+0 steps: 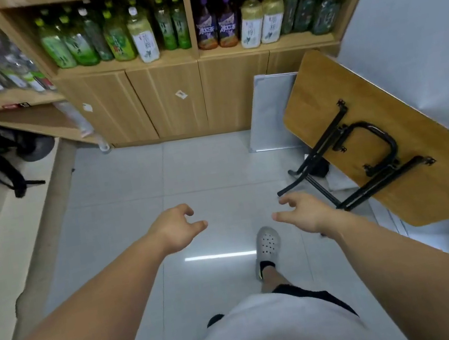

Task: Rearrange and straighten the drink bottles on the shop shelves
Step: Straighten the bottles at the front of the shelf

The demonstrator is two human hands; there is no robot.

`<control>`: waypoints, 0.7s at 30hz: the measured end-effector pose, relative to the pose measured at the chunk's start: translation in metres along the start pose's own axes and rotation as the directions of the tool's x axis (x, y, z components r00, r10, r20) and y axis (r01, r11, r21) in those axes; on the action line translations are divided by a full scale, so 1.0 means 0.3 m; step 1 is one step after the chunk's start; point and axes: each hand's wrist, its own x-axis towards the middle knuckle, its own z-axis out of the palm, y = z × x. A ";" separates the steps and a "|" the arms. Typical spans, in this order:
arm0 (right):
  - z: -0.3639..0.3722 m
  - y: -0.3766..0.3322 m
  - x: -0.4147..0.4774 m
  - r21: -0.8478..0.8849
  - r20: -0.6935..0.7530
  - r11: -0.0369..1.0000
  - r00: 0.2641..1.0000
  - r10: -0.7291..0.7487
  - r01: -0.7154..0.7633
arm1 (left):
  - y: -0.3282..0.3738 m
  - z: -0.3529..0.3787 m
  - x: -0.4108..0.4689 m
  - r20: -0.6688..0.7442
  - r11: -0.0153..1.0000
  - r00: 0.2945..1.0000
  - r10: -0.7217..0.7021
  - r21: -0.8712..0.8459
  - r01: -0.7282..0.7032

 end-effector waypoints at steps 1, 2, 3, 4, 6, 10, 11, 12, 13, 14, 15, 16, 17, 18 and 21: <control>-0.048 -0.019 0.069 -0.004 -0.002 1.000 1.000 -0.018 0.018 | 0.030 -0.037 0.060 -0.006 1.000 1.000 -0.011 0.009 0.011; -0.101 -0.040 0.136 -0.006 -0.006 0.999 0.999 -0.033 0.033 | 0.063 -0.077 0.119 -0.012 1.000 1.000 -0.022 0.017 0.022; -0.160 -0.064 0.199 -0.006 -0.008 0.999 0.999 -0.041 0.041 | 0.102 -0.117 0.174 -0.016 0.999 0.999 -0.032 0.021 0.032; -0.221 -0.089 0.254 -0.002 -0.006 0.999 0.999 -0.042 0.042 | 0.144 -0.158 0.224 -0.019 0.999 0.999 -0.039 0.024 0.040; -0.341 -0.136 0.347 0.002 -0.001 0.999 0.999 -0.046 0.046 | 0.239 -0.232 0.317 -0.028 0.999 0.999 -0.033 0.032 0.034; -0.573 -0.218 0.522 -0.021 -0.037 0.999 0.998 -0.046 0.045 | 0.430 -0.360 0.513 -0.041 0.999 0.999 0.025 0.035 -0.024; -0.620 -0.236 0.561 -0.004 -0.046 0.999 0.998 -0.040 0.039 | 0.470 -0.389 0.562 -0.043 0.999 0.998 0.037 0.030 -0.036; -0.660 -0.253 0.597 0.011 -0.049 0.999 0.998 -0.031 0.031 | 0.505 -0.416 0.611 -0.042 0.999 0.998 0.047 0.023 -0.046; -0.696 -0.271 0.632 0.017 -0.049 1.000 0.999 -0.023 0.024 | 0.537 -0.444 0.662 -0.040 0.998 0.998 0.058 0.019 -0.057; -0.728 -0.289 0.667 0.016 -0.047 1.000 0.999 -0.016 0.016 | 0.567 -0.473 0.712 -0.034 0.997 0.997 0.070 0.020 -0.069; -0.757 -0.307 0.703 0.014 -0.048 1.000 0.999 -0.009 0.010 | 0.594 -0.503 0.765 -0.028 0.996 0.996 0.082 0.022 -0.082; -0.785 -0.326 0.742 0.017 -0.056 1.000 0.998 -0.002 0.003 | 0.619 -0.534 0.818 -0.022 0.995 0.995 0.095 0.023 -0.094; -0.812 -0.345 0.782 0.025 -0.071 1.000 0.997 0.008 -0.006 | 0.642 -0.566 0.875 -0.016 0.994 0.994 0.107 0.021 -0.107; -0.837 -0.365 0.822 0.042 -0.087 0.999 0.996 0.022 -0.018 | 0.660 -0.600 0.933 -0.006 0.993 0.993 0.119 0.019 -0.119; -0.901 -0.432 0.928 0.114 -0.121 0.992 0.991 0.066 -0.052 | 0.714 -0.716 1.106 0.038 0.986 0.986 0.160 0.031 -0.162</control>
